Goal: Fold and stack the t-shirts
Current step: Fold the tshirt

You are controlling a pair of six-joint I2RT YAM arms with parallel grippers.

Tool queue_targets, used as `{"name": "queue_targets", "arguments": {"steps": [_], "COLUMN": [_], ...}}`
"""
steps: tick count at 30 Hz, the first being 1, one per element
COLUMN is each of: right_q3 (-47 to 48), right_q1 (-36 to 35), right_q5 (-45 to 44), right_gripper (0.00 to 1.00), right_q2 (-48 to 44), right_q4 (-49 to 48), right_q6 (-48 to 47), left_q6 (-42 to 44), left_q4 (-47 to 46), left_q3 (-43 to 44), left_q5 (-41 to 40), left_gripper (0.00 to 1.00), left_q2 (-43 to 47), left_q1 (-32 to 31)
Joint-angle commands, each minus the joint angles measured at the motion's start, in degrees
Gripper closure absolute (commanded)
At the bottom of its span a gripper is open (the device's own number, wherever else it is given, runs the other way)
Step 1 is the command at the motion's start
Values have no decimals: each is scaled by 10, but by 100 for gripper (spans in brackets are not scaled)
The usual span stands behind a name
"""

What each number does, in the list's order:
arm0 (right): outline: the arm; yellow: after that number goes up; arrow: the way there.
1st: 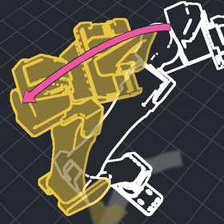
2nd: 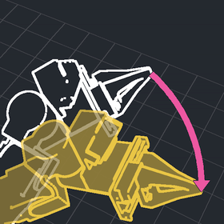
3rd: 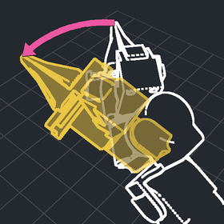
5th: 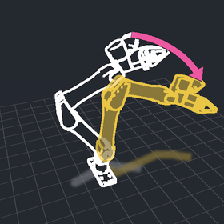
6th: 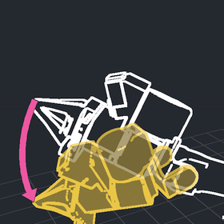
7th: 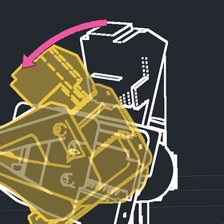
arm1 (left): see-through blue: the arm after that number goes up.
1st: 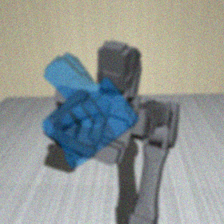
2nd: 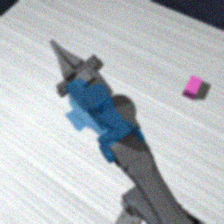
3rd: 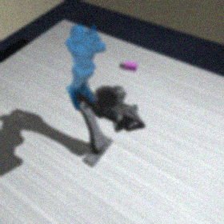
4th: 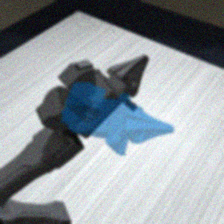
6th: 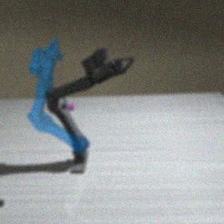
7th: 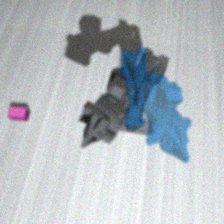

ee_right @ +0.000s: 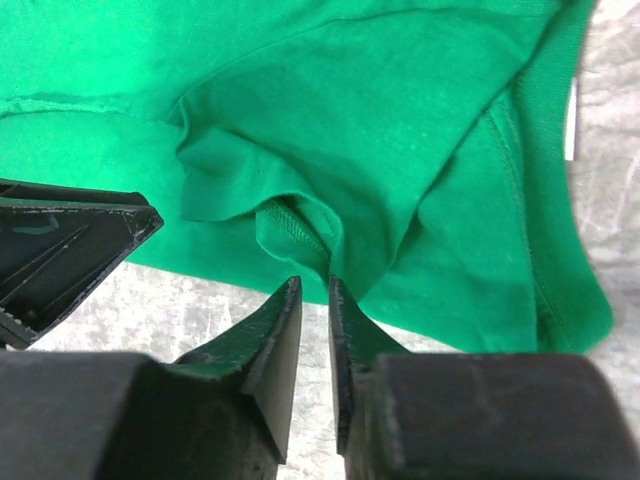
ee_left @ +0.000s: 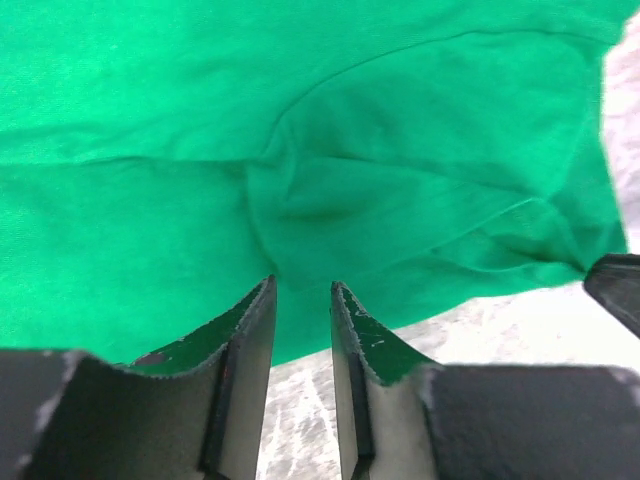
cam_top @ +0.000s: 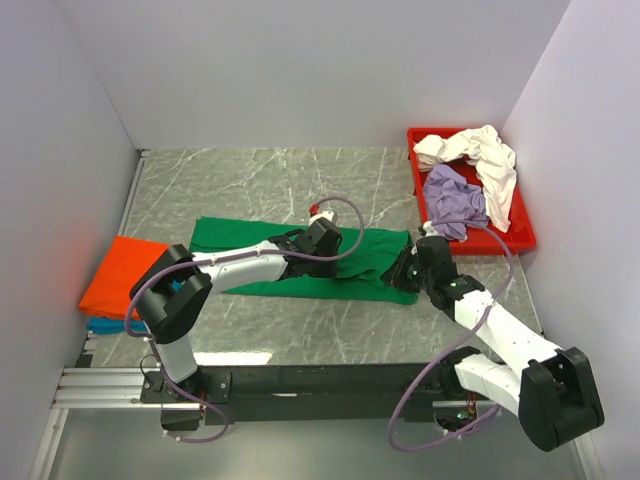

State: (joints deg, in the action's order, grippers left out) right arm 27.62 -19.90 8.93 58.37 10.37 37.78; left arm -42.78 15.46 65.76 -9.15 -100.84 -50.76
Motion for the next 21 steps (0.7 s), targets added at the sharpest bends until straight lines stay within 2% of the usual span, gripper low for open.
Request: {"name": "queue_targets", "arguments": {"steps": [1, 5, 21], "right_q3": [16, 25, 26], "right_q1": [-4, -3, -5], "right_q5": [-22, -31, -27], "right_gripper": [74, 71, 70], "right_q2": [-23, -22, 3], "right_q4": [19, 29, 7], "right_q6": [-11, -16, -14], "left_q6": [-5, -5, -5], "left_q4": [-41, -42, -26], "left_q3": [-6, -3, 15], "left_q5": [38, 38, 19], "left_gripper": [65, 64, 64], "left_q2": [2, -9, -34], "left_q1": [1, 1, 1]}}
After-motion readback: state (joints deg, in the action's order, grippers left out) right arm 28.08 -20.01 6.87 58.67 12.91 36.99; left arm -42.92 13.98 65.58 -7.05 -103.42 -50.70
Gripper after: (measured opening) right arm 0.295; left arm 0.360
